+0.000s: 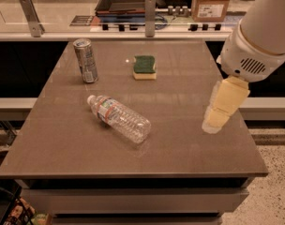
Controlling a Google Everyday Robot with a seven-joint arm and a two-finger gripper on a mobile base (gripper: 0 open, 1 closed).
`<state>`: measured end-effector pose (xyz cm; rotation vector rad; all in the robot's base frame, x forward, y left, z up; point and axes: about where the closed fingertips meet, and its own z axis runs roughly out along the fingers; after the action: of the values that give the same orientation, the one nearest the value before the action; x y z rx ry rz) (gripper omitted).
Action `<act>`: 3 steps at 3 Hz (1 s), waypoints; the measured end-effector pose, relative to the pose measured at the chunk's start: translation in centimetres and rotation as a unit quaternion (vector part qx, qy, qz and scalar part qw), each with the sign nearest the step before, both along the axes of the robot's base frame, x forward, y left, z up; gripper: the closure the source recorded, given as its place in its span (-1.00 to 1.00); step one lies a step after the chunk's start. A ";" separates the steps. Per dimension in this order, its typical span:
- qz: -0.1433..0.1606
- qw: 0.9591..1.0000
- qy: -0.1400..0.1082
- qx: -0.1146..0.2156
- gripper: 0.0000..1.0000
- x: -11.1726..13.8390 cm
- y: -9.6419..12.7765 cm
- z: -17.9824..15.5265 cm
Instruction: Place water bottle upright
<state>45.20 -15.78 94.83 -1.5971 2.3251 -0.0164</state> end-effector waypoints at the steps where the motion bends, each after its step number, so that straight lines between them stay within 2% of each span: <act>1: -0.019 0.999 0.027 -0.001 -1.00 1.0 3.2 -1.4; 3: -0.077 0.994 0.067 -0.032 -1.00 2.8 9.3 -3.2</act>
Offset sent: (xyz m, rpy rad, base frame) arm 0.0309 0.1048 -0.0371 -0.0789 0.1841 -0.1845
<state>48.01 -6.43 91.62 -1.4861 2.5707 -0.0181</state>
